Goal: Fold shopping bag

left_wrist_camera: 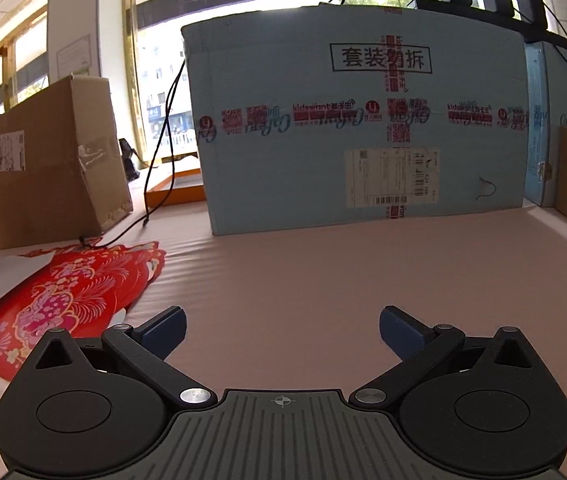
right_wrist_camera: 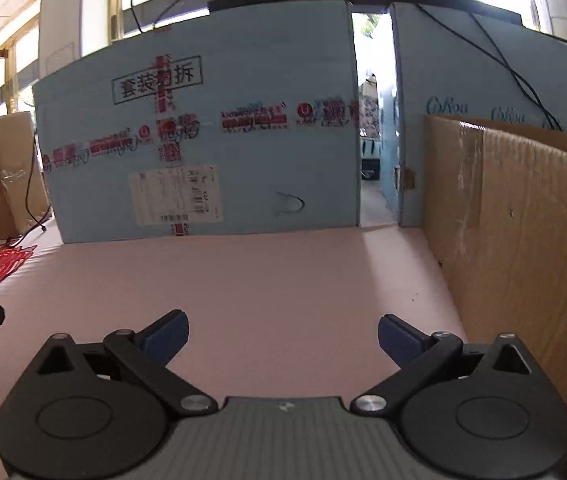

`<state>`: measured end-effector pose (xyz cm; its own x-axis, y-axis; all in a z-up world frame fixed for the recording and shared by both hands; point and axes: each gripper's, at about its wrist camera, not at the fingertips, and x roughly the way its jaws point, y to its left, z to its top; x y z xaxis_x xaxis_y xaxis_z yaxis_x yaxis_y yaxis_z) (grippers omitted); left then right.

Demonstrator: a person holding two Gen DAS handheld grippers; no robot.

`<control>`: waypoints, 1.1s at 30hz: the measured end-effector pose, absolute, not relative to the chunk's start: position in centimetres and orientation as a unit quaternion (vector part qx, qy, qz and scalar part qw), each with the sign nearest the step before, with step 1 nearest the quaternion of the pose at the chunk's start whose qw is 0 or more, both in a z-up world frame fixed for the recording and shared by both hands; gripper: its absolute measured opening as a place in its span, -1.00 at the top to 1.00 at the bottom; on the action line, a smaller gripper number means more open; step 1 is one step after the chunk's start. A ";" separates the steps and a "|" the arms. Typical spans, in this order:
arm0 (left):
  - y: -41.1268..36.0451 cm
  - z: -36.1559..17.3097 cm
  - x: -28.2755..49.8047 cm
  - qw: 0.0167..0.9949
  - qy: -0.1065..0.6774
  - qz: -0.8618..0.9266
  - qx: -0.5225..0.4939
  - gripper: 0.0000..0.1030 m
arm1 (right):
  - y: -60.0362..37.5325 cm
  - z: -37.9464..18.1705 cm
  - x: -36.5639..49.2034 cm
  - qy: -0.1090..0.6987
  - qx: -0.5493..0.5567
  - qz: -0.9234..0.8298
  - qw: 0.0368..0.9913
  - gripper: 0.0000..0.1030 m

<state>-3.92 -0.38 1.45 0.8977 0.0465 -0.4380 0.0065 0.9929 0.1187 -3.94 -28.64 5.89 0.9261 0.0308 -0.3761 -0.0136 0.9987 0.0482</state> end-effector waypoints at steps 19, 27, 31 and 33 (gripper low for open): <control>1.2 0.0 -1.4 0.948 0.319 0.019 0.011 -1.00 | -26.8 4.9 -1.9 0.266 -0.032 0.007 0.963 -1.00; 1.3 -0.1 -1.3 0.947 0.320 0.018 0.008 -1.00 | -26.9 5.0 -1.7 0.270 -0.030 0.008 0.962 -1.00; 1.1 0.0 -1.4 0.947 0.320 0.019 0.008 -1.00 | -26.9 5.0 -1.7 0.270 -0.030 0.008 0.962 -1.00; 1.1 0.0 -1.3 0.947 0.320 0.018 0.008 -1.00 | -26.9 5.0 -1.8 0.270 -0.030 0.008 0.962 -1.00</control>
